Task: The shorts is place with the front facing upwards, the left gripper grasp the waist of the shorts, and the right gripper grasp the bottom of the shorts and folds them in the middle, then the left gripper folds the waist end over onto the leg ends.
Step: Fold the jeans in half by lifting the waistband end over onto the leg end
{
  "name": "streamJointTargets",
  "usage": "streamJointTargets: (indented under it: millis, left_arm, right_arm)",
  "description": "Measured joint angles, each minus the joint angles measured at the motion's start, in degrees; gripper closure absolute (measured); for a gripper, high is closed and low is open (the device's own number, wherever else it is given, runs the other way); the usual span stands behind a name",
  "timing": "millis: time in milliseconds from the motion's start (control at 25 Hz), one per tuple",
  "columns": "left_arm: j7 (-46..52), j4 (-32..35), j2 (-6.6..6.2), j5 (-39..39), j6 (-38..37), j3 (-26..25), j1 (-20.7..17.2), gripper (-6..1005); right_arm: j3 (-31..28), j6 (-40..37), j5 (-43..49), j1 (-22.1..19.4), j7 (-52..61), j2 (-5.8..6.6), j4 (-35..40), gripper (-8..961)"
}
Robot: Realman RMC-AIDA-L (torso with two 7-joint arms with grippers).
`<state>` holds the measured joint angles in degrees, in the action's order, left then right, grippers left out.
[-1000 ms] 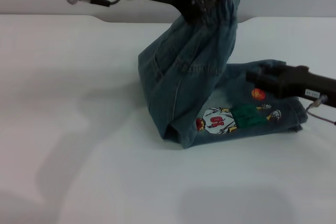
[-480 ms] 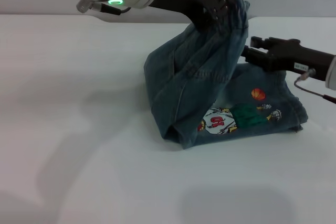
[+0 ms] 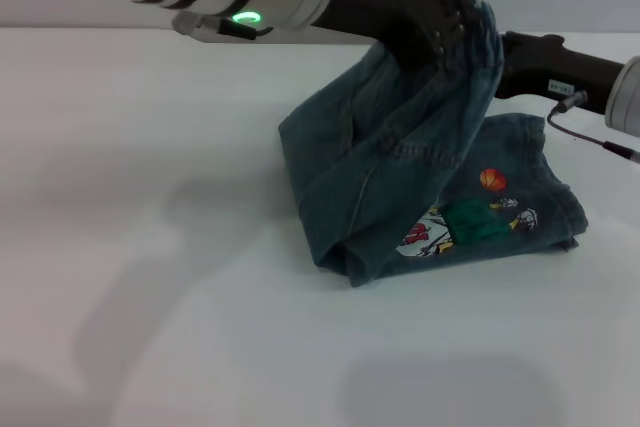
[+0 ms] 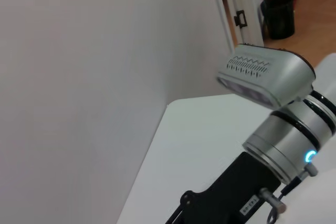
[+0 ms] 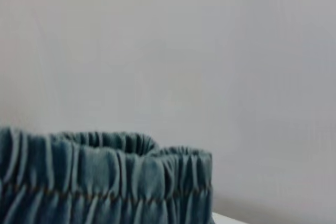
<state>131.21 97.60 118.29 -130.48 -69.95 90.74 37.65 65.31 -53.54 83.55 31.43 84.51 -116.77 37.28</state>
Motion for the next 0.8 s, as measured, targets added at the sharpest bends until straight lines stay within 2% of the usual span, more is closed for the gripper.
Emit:
streamJointTargets:
  millis: [200,360,520,720,800]
  left_arm:
    - [0.09,-1.03,0.03,0.03,4.51,2.34,-1.31,927]
    - [-0.08,-2.56,0.00,-0.16,7.23,3.29,-1.63,924]
    - [-0.10,-4.28,0.00,-0.13,8.89,3.86,-1.54,921]
    - [-0.12,-6.04,0.00,-0.08,10.69,4.93,-1.36,917]
    - [0.14,-8.80,0.13,-0.09,14.31,6.94,-0.78,916]
  right_arm:
    - [-2.06,5.28,-0.17,-1.23,-0.45,-0.33,1.63,486]
    - [-10.27,9.95,-0.41,-4.25,-2.53,-1.00,3.73,486]
    - [-19.38,9.20,-1.44,-8.15,-2.96,-1.85,6.66,485]
    - [-22.38,5.59,-7.12,-12.73,-5.19,-1.68,7.23,485]
    - [-23.47,4.54,-7.80,-13.69,-5.83,-1.67,7.23,486]
